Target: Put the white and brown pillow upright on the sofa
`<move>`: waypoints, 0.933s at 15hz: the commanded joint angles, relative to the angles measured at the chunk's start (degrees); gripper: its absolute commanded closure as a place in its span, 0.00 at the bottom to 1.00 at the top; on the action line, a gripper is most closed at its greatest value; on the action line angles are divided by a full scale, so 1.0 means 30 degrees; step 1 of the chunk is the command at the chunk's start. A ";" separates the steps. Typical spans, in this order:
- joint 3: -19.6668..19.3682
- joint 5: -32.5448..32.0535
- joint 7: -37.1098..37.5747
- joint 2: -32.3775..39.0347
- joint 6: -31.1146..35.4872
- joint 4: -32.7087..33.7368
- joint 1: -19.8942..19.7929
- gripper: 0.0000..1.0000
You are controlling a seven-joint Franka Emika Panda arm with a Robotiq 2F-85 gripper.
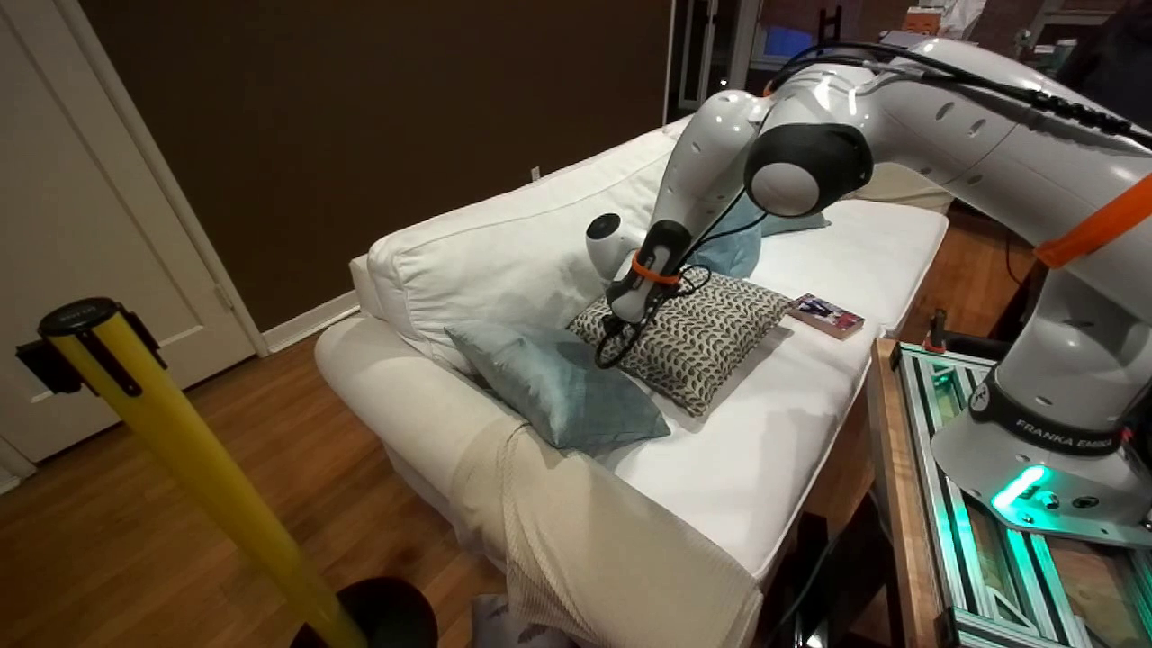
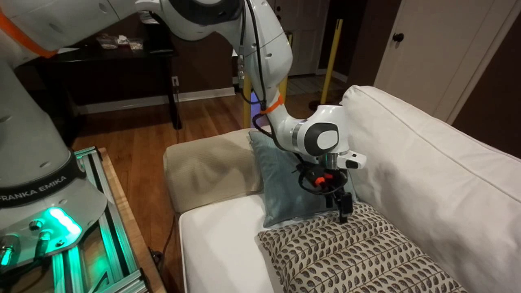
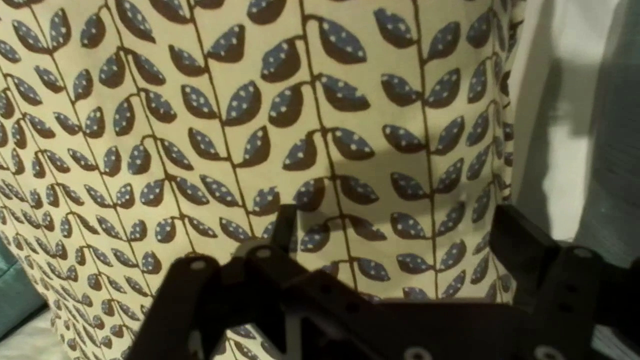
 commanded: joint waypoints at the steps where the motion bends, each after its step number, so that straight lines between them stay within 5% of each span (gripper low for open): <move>1: -0.0530 -0.0110 -0.0057 0.2187 -0.0109 0.2127 -0.0295 0.34; 10: 0.0653 0.0410 -0.1205 0.2898 -0.2798 0.4116 -0.1614 0.98; 14: 0.1702 0.1461 -0.1387 0.1942 -0.4389 0.4508 -0.2943 0.98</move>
